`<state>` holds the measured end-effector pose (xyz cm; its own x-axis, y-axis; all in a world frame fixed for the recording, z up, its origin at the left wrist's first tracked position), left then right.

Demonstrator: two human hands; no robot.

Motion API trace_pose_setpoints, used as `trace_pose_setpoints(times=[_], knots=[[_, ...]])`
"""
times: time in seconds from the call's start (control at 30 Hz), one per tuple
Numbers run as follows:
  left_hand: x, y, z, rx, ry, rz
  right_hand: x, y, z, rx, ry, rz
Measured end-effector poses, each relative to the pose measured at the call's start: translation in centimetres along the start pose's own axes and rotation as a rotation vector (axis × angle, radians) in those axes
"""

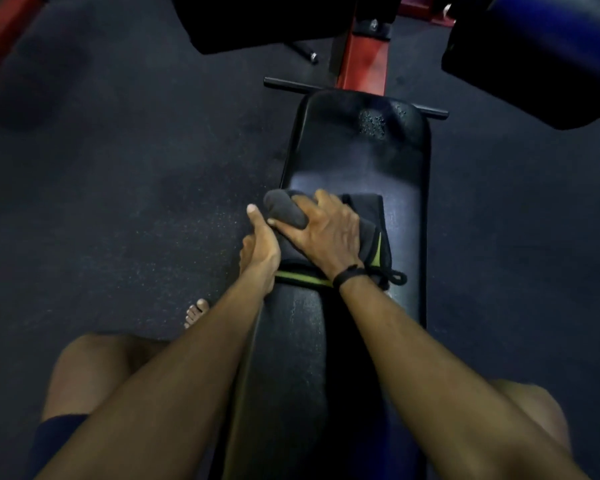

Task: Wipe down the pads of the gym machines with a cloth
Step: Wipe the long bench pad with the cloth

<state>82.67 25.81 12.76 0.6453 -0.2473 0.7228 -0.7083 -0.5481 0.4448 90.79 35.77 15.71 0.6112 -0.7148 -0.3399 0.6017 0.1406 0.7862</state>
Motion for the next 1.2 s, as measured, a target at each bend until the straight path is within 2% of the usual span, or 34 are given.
trace_pose_setpoints(times=[0.1,0.23,0.37,0.53,0.67,0.83,0.97,1.07,1.2], knots=[[-1.1,-0.7,0.3,0.043,-0.009,0.065,-3.9,-0.2,-1.8,0.009,-0.097,-0.041],[0.5,-0.2,-0.3,-0.295,-0.128,-0.208,-9.8,-0.7,-3.9,0.091,-0.237,0.0],[0.1,-0.3,-0.8,-0.326,-0.085,-0.263,-10.0,-0.7,-3.5,0.081,-0.228,0.017],[0.5,-0.2,-0.9,-0.298,-0.117,-0.28,-3.3,1.1,-1.8,0.018,-0.184,-0.018],[0.9,0.3,-0.8,-0.256,-0.119,-0.267,4.7,3.4,-0.6,0.011,-0.255,-0.112],[1.8,0.5,-1.0,-0.28,-0.174,-0.257,12.7,5.7,2.3,0.049,-0.301,-0.045],[2.0,0.3,-1.0,-0.34,-0.205,-0.251,18.8,7.8,3.6,0.019,-0.231,-0.018],[1.8,0.2,-1.0,-0.398,-0.232,-0.244,20.0,9.1,2.7,0.004,-0.11,-0.012],[1.3,-0.3,-1.0,-0.463,-0.293,-0.27,16.1,9.3,-0.2,0.0,-0.121,-0.039]])
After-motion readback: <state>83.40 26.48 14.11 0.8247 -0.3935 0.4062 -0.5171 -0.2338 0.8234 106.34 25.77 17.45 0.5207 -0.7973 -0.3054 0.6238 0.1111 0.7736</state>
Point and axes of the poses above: each hand's wrist, its own x-axis away from the middle knuckle, its own y-axis out of the back of the hand, z = x × y, the point moved 5 cm from there along -x, towards the middle knuckle, and after that the axes turned 15 degrees about -x, right-handed, at the moved point
